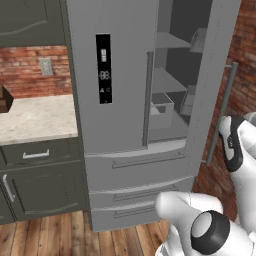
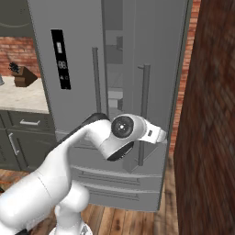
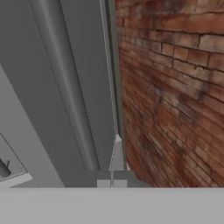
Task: Place one of the steaks on the plate and the other in the bowl. Then place the bowl in the fridge.
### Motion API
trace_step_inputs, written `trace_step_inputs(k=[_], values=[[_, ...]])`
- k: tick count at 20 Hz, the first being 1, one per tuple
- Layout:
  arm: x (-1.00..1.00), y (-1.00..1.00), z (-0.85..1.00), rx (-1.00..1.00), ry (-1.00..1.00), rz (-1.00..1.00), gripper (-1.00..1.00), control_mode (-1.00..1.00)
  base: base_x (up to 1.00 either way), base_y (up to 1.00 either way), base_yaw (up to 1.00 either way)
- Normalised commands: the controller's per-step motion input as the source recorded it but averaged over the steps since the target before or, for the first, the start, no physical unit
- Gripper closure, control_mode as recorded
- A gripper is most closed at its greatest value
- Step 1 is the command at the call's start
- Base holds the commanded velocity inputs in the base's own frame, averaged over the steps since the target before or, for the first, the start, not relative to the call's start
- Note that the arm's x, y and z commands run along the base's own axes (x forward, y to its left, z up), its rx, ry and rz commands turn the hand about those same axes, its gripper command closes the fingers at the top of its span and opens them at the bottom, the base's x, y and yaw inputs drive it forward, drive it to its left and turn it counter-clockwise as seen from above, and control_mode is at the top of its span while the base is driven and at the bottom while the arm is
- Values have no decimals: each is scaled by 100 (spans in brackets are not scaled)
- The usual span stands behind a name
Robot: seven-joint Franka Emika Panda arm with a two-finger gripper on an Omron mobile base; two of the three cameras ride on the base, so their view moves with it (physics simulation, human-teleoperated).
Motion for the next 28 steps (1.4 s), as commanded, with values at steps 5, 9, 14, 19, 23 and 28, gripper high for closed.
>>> trace_step_inputs(k=[5, 9, 14, 19, 23, 28], values=[[-77, 34, 3, -8, 1, 0, 100, -100, 0, 0, 0], [-6, 100, 29, -29, 14, 12, 100, -100, 0, 0, 0], [0, 73, 37, -29, 20, 12, 100, -100, 0, 0, 0], [0, 62, 39, -32, 18, 11, 100, -100, 0, 0, 0], [0, 64, 29, -32, 25, 17, 100, -100, 0, 0, 0], [4, 28, 8, -31, 32, 13, 100, -100, 0, 0, 0]])
